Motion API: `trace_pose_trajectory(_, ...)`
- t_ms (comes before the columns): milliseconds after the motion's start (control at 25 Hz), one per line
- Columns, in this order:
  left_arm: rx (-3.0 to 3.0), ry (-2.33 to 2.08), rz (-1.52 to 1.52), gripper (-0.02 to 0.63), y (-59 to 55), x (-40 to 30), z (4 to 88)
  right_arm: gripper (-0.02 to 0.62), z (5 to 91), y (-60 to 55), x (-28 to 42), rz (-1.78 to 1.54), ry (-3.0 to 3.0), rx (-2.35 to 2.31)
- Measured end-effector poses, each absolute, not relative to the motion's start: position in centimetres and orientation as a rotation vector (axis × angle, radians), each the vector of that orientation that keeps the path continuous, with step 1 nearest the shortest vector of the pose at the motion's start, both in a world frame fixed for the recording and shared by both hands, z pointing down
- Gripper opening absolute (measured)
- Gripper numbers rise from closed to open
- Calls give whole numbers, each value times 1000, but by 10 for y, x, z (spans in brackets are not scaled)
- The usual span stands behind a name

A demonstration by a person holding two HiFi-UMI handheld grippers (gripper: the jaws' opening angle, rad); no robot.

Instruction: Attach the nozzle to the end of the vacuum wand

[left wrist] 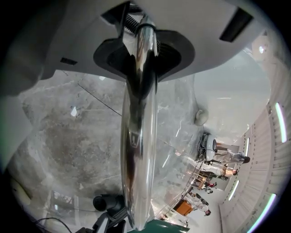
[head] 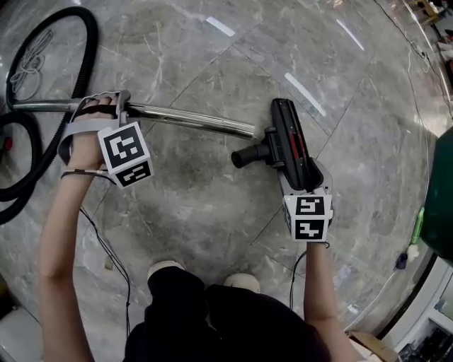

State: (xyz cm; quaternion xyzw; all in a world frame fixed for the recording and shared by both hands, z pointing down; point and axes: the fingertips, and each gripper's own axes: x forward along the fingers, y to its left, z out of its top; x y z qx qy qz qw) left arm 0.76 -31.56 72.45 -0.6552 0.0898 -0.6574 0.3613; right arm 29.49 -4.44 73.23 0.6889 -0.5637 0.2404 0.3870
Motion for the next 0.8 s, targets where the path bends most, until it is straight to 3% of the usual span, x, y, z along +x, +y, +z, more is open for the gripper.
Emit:
trace_pose_trajectory(520, -1669, 161, -1729, 141, -300, 4, 741, 351, 769, -35, 291, 964, -1474, 1718)
trace_pose_trajectory(680, -1662, 138, -1743, 141, -296, 0, 746, 467, 764, -35, 290, 987, -1494, 1743)
trace_pose_trajectory(800, -1660, 127, -1748, 141, -296, 0, 747, 499, 772, -30, 293, 1089, -1493, 1725)
